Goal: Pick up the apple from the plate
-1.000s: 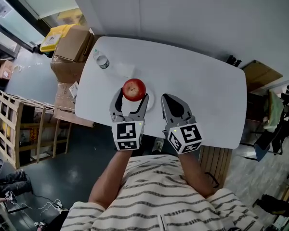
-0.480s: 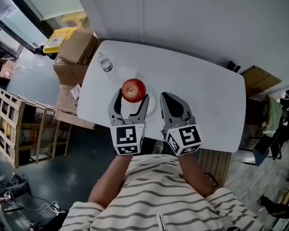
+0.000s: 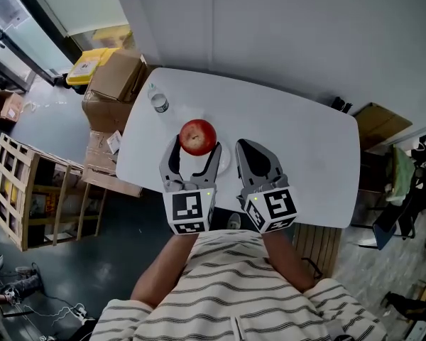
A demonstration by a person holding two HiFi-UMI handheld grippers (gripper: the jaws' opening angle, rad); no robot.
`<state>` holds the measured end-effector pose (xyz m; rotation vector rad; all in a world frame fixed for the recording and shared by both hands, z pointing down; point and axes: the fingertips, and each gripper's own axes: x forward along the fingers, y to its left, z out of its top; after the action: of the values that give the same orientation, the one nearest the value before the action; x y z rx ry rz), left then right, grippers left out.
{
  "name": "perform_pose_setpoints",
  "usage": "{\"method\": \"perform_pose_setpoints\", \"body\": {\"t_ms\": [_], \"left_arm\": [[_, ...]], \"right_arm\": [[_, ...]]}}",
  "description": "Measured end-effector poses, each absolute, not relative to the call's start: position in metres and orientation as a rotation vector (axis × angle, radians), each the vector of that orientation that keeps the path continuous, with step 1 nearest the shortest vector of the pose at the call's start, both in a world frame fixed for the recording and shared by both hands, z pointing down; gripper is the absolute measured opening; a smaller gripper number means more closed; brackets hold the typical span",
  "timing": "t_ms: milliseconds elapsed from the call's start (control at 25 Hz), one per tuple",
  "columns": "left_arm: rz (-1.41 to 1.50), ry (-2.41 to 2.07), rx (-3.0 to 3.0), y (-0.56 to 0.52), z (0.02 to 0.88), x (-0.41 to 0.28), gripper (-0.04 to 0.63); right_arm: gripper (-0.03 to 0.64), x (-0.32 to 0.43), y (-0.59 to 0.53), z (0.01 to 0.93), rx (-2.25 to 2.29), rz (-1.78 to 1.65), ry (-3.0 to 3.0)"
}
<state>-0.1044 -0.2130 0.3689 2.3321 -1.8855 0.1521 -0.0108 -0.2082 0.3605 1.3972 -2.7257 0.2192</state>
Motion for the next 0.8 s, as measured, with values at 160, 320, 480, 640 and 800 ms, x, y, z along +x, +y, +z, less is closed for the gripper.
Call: {"method": "perform_pose_setpoints", "body": {"t_ms": [160,320,480,640,800], "left_arm": [[0.135,-1.887,2.347,-0.208,0.36,-0.102,0.373],[0.105,-1.882,2.358,-0.205,0.353,-0.1,0.373],[0.089,-1.889,2.365,-0.203,0.35,-0.1,0.373],[0.091,-1.902,2.367,-0.201,0.35,-0.099,0.373],[0.086,-1.904,2.368,-0.199,0.351,-0.097,0.374]], "right_arm": [[0.012,-0.011,-0.204,0.352,1.406,0.199,-2.735],[0.012,-0.01,-0.201,0.348,1.413,0.19,-2.739],[0.012,-0.01,-0.198,0.346,1.412,0.174,-2.741],[0.012,-0.008,-0.198,0.345,1.41,0.171,-2.743],[0.012,-0.009,-0.196,0.345,1.401,0.168,-2.749]]}}
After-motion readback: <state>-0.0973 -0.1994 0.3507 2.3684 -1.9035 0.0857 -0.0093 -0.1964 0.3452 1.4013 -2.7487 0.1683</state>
